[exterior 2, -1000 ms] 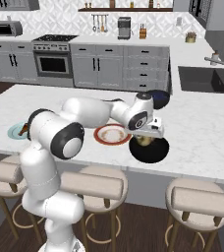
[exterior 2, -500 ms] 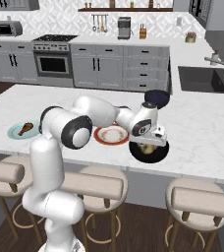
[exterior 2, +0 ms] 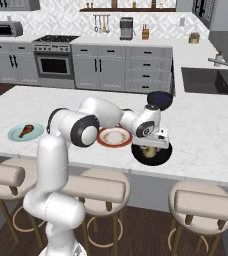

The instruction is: Pick the chicken drumstick and onion from their plates and place them in the bowl. Then put the bowl in the fridge.

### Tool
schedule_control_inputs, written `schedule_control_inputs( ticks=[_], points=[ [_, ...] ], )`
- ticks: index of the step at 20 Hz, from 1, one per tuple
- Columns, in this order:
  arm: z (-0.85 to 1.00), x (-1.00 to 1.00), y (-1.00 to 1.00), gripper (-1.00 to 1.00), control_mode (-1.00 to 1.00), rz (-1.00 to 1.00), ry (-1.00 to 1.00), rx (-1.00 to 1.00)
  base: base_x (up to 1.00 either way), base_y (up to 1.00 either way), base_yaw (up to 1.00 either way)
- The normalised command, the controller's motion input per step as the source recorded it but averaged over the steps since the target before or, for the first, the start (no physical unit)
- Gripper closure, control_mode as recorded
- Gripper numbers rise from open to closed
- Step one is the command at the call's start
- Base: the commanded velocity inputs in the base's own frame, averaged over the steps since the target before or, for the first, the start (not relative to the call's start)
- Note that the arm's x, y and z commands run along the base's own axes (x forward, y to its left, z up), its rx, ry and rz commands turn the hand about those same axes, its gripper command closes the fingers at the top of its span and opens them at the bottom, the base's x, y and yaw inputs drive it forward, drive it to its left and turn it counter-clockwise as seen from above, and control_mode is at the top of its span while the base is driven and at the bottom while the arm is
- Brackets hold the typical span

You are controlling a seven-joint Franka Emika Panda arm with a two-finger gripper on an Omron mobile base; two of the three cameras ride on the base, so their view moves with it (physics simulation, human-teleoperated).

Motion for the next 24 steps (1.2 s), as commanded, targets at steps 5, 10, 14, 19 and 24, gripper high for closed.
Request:
schedule_control_inputs(
  ticks=[5, 10, 14, 19, 24],
  points=[
    [0.17, -0.08, -0.01, -1.00, -1.00, 0.12, 0.00, -0.03, 0.00, 0.00, 0.00],
    [0.67, -0.77, 0.10, -1.00, -1.00, 0.09, -0.03, -0.08, 0.00, 0.00, 0.00],
    [0.47, -0.82, 0.90, -1.00, -1.00, 0.10, 0.00, -0.11, 0.00, 0.00, 0.00],
    [0.29, -0.72, 1.00, -1.00, -1.00, 0.04, 0.03, -0.04, 0.00, 0.00, 0.00],
    [0.09, -0.52, 1.00, -1.00, -1.00, 0.00, -0.01, -0.01, 0.00, 0.00, 0.00]
  ],
)
